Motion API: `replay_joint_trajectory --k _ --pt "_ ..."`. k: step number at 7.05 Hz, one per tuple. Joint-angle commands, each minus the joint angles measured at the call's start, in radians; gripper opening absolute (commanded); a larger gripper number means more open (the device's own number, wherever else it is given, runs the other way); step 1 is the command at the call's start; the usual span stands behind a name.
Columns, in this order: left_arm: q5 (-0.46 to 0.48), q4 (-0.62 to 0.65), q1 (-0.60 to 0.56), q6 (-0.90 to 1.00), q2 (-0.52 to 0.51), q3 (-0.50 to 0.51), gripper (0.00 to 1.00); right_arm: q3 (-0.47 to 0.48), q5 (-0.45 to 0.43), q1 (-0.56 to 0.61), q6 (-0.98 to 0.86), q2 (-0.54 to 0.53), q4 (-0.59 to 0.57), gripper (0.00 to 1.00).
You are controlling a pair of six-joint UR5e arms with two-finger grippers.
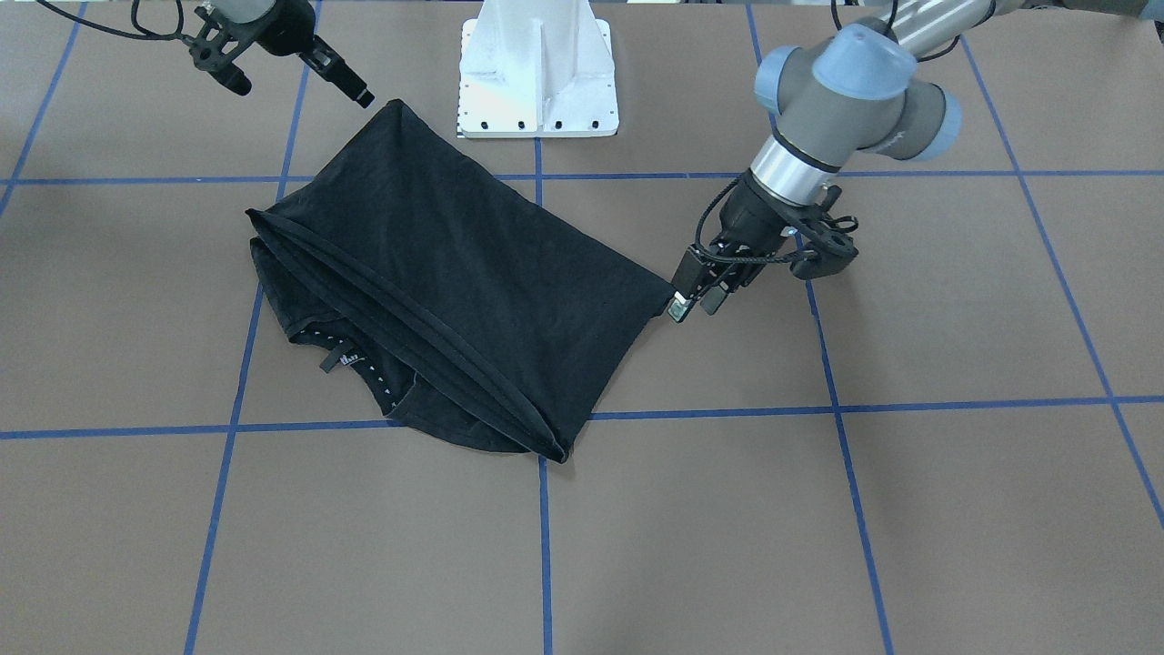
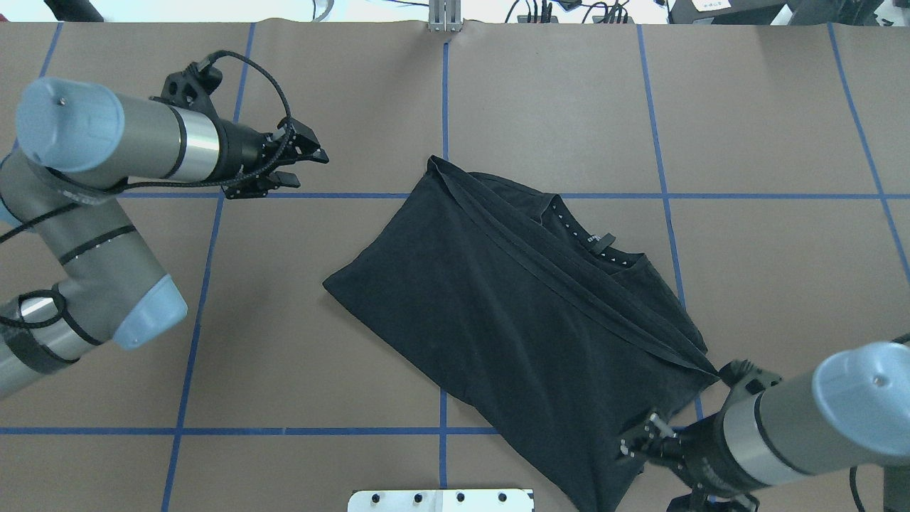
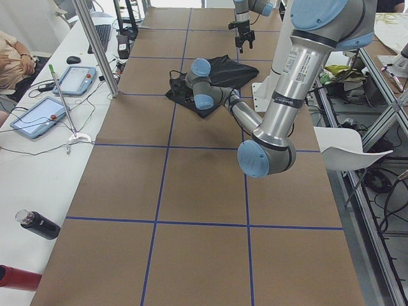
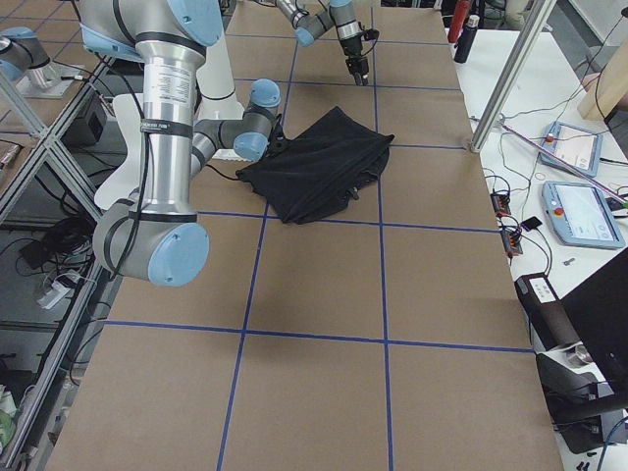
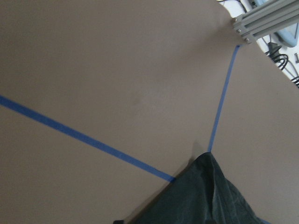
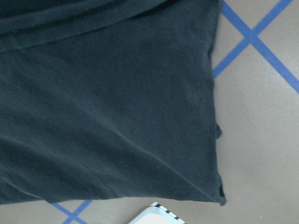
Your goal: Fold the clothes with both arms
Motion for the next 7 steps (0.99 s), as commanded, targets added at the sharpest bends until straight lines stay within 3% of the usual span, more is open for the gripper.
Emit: replay_joint_trajectory --k 1,7 --pt "0.142 0.149 0.13 -0.058 0.015 -0.05 0.65 -0.085 0.026 0.146 -0.046 0.104 -0.001 1.0" --pt "0.151 0.142 0.188 -0.089 0.022 0.015 0.64 -0.11 0.026 0.161 -0.049 0.114 -0.001 1.0"
